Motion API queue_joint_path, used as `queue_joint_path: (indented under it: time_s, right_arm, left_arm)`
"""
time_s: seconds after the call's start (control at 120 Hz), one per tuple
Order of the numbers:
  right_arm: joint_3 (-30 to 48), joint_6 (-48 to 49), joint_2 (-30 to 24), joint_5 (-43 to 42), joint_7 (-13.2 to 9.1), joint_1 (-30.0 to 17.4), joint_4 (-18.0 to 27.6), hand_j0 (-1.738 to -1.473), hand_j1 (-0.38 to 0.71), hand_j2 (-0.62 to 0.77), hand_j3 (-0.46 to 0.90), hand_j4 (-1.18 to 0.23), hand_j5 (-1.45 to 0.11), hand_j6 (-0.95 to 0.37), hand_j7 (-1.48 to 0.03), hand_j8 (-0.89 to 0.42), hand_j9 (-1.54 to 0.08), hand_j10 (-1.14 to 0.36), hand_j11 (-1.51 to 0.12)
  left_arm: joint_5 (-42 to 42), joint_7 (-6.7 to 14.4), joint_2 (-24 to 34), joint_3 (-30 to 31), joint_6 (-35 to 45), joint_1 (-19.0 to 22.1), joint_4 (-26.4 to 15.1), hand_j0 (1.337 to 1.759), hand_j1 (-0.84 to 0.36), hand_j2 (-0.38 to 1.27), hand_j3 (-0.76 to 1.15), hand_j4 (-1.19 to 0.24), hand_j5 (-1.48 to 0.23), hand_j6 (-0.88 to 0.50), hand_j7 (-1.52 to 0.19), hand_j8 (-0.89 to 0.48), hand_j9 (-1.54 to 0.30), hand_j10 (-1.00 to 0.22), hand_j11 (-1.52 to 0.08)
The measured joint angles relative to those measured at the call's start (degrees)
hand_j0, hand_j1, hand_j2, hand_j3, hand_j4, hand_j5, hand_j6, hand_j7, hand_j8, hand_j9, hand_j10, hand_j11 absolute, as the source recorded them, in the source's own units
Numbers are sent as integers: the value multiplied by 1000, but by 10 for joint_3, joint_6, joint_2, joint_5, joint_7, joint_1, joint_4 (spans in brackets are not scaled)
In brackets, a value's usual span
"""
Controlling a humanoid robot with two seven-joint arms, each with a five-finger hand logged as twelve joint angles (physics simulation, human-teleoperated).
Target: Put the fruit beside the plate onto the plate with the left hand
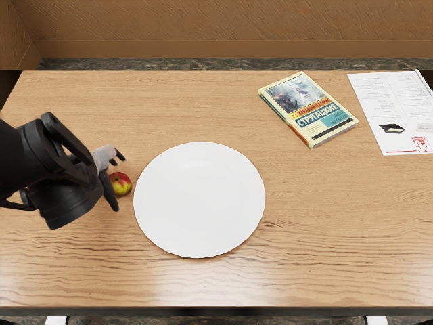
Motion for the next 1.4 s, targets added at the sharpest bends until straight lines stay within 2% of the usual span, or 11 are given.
queue_joint_path:
  time_s: [0.708, 0.742, 0.767, 0.908, 0.967, 1.017, 1.058, 1.125, 1.208, 1.267, 1.4]
  right_arm:
    - [0, 0, 0, 0, 0, 0, 0, -1658, -331, -3, 0, -15, -20, -15, -20, -15, -20, -15, -20]
    - [0, 0, 0, 0, 0, 0, 0, -1658, -331, -3, 0, -15, -20, -15, -20, -15, -20, -15, -20]
    - [0, 0, 0, 0, 0, 0, 0, -1658, -331, -3, 0, -15, -20, -15, -20, -15, -20, -15, -20]
    - [0, 0, 0, 0, 0, 0, 0, -1658, -331, -3, 0, -15, -20, -15, -20, -15, -20, -15, -20]
    - [0, 0, 0, 0, 0, 0, 0, -1658, -331, -3, 0, -15, -20, -15, -20, -15, -20, -15, -20]
    - [0, 0, 0, 0, 0, 0, 0, -1658, -331, -3, 0, -15, -20, -15, -20, -15, -20, -15, -20]
    - [0, 0, 0, 0, 0, 0, 0, -1658, -331, -3, 0, -15, -20, -15, -20, -15, -20, -15, -20]
    - [0, 0, 0, 0, 0, 0, 0, -1658, -331, -3, 0, -15, -20, -15, -20, -15, -20, -15, -20]
    - [0, 0, 0, 0, 0, 0, 0, -1658, -331, -3, 0, -15, -20, -15, -20, -15, -20, -15, -20]
    - [0, 0, 0, 0, 0, 0, 0, -1658, -331, -3, 0, -15, -20, -15, -20, -15, -20, -15, -20]
    - [0, 0, 0, 0, 0, 0, 0, -1658, -331, -3, 0, -15, -20, -15, -20, -15, -20, -15, -20]
  left_arm:
    - [-29, -4, 0, -23, 16, 20, -14, 1658, 44, 54, 0, -272, -320, -287, -333, -264, -301, -262, -334]
    - [-31, -4, 0, -23, 16, 21, -13, 1658, -13, 64, 0, -324, -376, -297, -327, -228, -366, -310, -395]
    - [-30, -6, 0, -23, 17, 23, -12, 1658, -82, 76, 0, -394, -435, -239, -421, -147, -508, -367, -470]
    - [-37, -7, 0, -23, 17, 24, -11, 1658, -390, 125, 0, -615, -758, -232, -447, -147, -546, -614, -802]
    - [-40, -8, 0, -23, 17, 24, -11, 1656, -411, 167, 0, -611, -842, -239, -459, -152, -581, -593, -890]
    - [-43, -11, 0, -21, 17, 24, -10, 1655, -419, 203, 0, -626, -906, -283, -388, -192, -490, -589, -947]
    - [-49, -10, 0, -20, 17, 23, -10, 1654, -408, 274, 0, -676, -948, -331, -346, -212, -512, -615, -987]
    - [-65, -6, 0, -9, 16, 12, -10, 1653, -424, 267, 0, -675, -1007, -468, -555, -382, -672, -605, -1033]
    - [-73, -2, 0, 5, 15, -5, -11, 1649, -418, 298, 0, -706, -1063, -441, -767, -352, -851, -588, -1086]
    - [-77, 0, 0, 12, 15, -16, -11, 1646, -392, 241, 0, -735, -1095, -411, -873, -337, -939, -587, -1116]
    - [-81, 3, 17, 17, 13, -75, -11, 1647, -352, 291, 0, -783, -1131, -372, -1031, -298, -1075, -596, -1151]
